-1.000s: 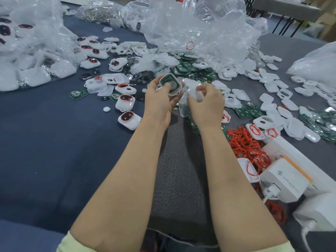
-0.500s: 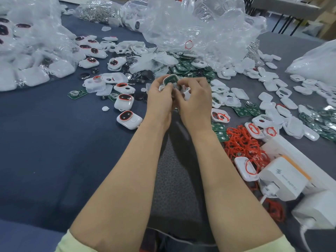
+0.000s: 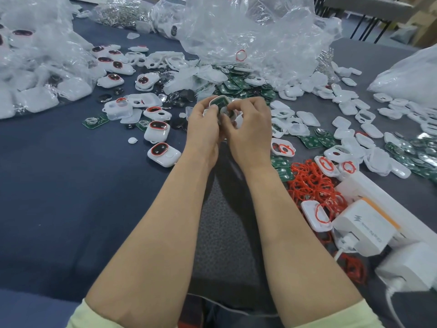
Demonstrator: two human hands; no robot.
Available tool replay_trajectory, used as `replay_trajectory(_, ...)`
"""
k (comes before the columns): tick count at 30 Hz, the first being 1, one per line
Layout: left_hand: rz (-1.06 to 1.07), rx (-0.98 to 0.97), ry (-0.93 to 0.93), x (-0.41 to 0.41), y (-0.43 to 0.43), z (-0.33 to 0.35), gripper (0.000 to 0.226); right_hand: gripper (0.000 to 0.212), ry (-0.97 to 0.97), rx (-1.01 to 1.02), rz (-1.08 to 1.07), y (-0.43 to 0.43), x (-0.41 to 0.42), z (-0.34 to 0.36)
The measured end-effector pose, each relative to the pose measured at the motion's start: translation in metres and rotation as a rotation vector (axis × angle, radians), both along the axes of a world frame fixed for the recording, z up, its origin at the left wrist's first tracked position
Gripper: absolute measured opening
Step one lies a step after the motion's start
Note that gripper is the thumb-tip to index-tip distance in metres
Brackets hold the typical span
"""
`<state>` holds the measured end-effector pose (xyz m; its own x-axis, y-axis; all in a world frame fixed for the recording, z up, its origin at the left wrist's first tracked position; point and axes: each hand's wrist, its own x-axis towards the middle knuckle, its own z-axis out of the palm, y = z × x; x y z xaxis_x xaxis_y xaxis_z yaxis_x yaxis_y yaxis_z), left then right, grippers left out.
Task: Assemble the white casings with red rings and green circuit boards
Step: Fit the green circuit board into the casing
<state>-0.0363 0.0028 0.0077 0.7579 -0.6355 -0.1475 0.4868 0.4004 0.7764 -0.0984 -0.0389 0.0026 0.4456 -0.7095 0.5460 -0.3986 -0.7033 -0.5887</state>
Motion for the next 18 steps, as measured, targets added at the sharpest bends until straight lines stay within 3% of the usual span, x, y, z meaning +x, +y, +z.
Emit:
replay_trajectory(12,0.02,0.044,-0.073,0.004,0.003,-0.004,0.029,0.02,0.017,0.113,0.12,-0.003,-0.004,0.009)
replay_trajectory(18,0.001,0.081,-0.131,0.005,0.003,-0.007,0.032,0.025,-0.154,0.251,-0.176,-0.034,-0.031,0.019)
